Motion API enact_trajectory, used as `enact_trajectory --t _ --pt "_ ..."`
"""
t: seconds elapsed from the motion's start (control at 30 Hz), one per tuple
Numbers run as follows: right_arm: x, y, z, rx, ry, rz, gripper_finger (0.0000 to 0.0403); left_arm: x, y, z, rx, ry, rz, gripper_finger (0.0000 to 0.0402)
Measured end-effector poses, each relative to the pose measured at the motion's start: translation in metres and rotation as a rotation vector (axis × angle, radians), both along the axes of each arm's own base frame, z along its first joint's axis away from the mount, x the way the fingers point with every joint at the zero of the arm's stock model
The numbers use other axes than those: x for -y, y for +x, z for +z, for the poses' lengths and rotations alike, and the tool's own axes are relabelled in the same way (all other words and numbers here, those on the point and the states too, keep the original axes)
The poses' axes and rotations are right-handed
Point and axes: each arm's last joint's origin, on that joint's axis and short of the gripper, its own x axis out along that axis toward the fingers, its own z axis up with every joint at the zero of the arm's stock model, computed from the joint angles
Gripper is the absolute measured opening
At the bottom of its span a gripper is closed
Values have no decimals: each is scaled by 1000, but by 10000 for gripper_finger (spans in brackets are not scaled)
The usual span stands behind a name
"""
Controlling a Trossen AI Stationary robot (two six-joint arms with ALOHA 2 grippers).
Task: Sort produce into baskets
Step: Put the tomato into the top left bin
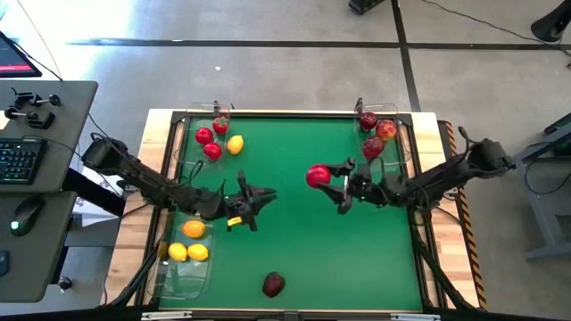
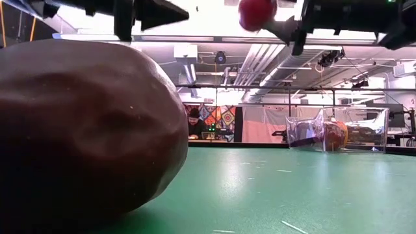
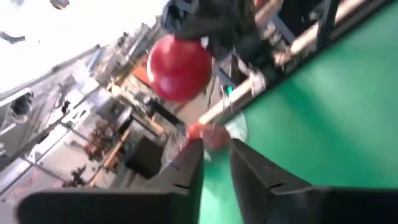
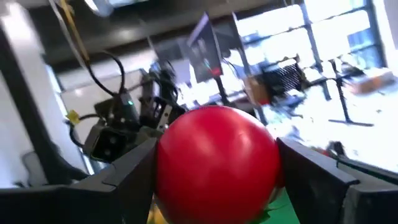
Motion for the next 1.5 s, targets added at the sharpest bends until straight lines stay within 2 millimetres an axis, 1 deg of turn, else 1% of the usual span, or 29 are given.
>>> enact_trajectory --t 0.07,0.2,0.33,0.47,0.6,0.73,0.87,1.0,1.13,1.3,1.37,1.5 --pt "2 2 1 31 -6 20 281 4 3 9 29 -14 -20 89" --pt "2 12 3 53 -12 38 281 8 10 24 80 -54 -38 145" --pt "-2 26 8 81 -19 73 281 12 23 31 94 -48 -35 201" --pt "-5 36 18 121 -13 76 281 18 41 30 51 59 26 244" --pt "-6 41 24 145 -3 81 281 23 57 32 34 155 152 271" --pt "-6 41 27 163 15 90 281 27 67 33 25 216 255 283" --pt "-9 40 28 170 17 97 281 30 72 36 8 260 283 286" --pt "-11 39 28 172 8 99 281 32 72 37 5 272 287 286" --pt "-11 40 26 155 -4 106 281 39 69 40 -13 290 320 286" --pt "-11 40 26 158 -3 106 281 48 64 44 11 298 306 286" --pt "-11 40 26 160 -1 107 281 50 64 45 24 301 275 286" --pt "-12 40 26 164 11 122 281 45 67 44 30 309 253 286"
